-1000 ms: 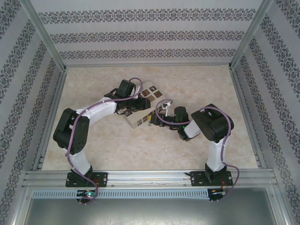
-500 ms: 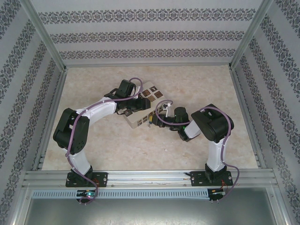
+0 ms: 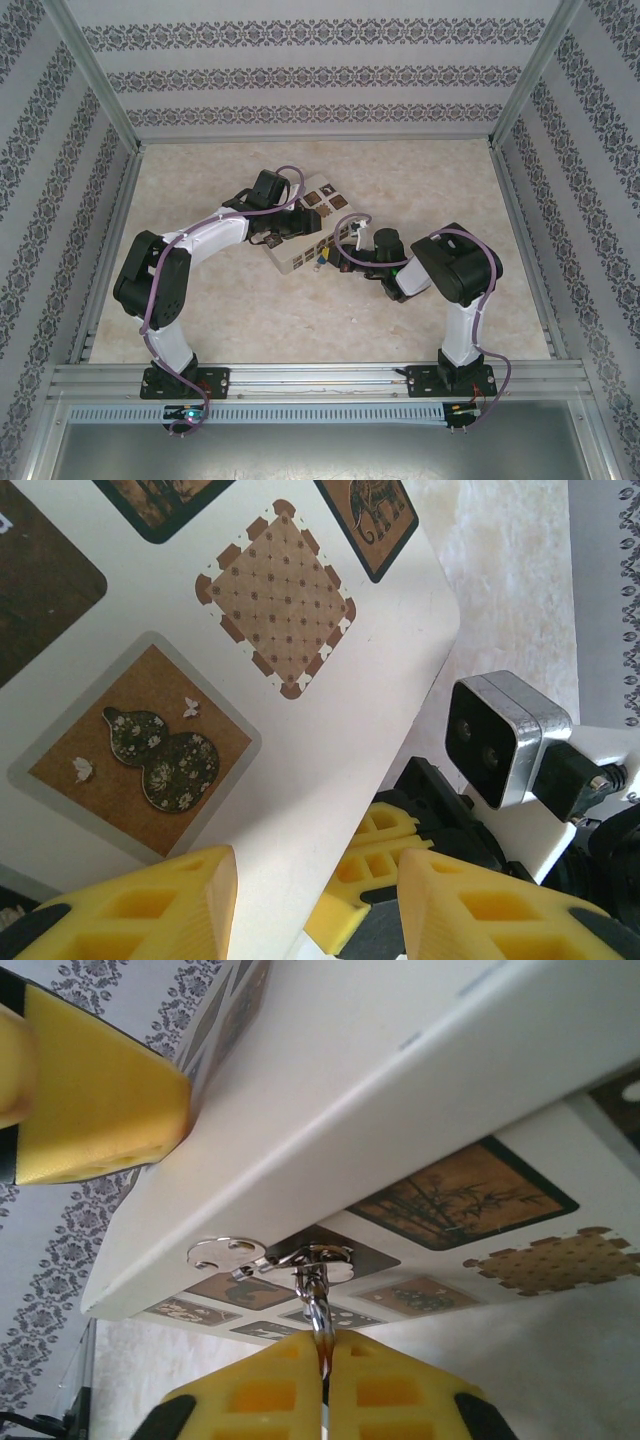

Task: Unlock the padlock with the key

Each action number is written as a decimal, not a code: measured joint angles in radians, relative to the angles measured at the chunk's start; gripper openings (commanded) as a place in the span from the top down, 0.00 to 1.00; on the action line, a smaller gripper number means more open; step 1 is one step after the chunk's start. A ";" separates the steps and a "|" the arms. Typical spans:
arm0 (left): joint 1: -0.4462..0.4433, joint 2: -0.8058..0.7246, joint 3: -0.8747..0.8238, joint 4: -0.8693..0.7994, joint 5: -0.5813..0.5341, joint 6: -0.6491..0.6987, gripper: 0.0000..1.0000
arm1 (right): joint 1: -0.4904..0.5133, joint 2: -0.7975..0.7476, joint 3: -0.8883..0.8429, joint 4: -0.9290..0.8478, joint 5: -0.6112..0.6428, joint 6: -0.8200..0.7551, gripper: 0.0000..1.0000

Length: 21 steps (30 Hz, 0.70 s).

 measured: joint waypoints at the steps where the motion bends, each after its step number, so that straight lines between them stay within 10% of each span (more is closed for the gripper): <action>1: 0.000 -0.001 -0.001 0.001 0.000 0.000 0.54 | 0.000 -0.001 -0.001 0.000 0.000 0.002 0.98; 21: 0.000 -0.011 -0.025 0.035 -0.001 0.000 0.54 | 0.000 -0.002 -0.005 0.019 0.038 0.120 1.00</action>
